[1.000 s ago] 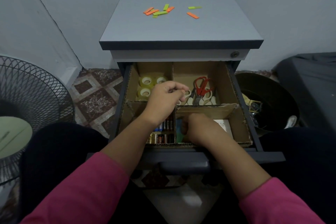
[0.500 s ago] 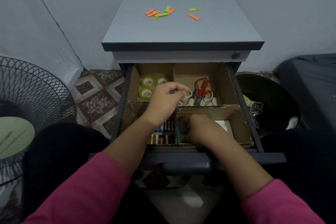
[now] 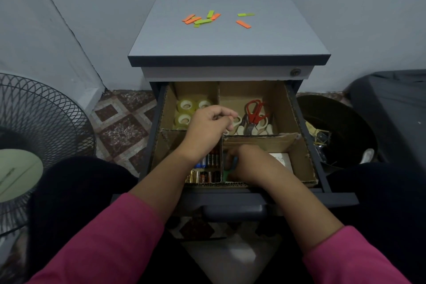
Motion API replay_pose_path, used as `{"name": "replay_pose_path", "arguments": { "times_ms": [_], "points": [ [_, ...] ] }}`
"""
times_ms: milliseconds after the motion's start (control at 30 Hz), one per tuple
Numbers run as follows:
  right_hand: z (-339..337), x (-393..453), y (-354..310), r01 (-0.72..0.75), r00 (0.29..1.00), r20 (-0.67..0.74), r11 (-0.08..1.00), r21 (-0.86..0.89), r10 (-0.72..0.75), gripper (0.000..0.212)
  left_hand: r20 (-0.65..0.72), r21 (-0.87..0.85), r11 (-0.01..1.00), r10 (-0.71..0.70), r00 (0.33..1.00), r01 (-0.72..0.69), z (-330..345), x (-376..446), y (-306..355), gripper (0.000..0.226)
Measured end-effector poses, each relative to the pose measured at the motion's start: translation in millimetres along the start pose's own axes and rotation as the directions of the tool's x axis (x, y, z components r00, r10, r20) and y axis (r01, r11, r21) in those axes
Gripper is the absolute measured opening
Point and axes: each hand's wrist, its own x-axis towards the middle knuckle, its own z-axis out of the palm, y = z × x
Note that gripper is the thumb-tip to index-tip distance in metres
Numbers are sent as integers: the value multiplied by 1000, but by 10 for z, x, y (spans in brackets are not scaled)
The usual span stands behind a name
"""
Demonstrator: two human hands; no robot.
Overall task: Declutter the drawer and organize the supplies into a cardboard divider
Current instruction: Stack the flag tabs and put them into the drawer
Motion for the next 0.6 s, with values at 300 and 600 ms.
{"name": "replay_pose_path", "arguments": {
  "times_ms": [300, 600],
  "points": [
    [-13, -28, 31, 25, 986, -165, 999, 42, -17, 10, 35, 22, 999, 23, 999, -24, 1, -35, 16, 20],
    [-421, -226, -69, 118, 957, -279, 982, 146, -73, 7, 45, 50, 994, 98, 994, -101, 26, -65, 160, 15]
  ]
}}
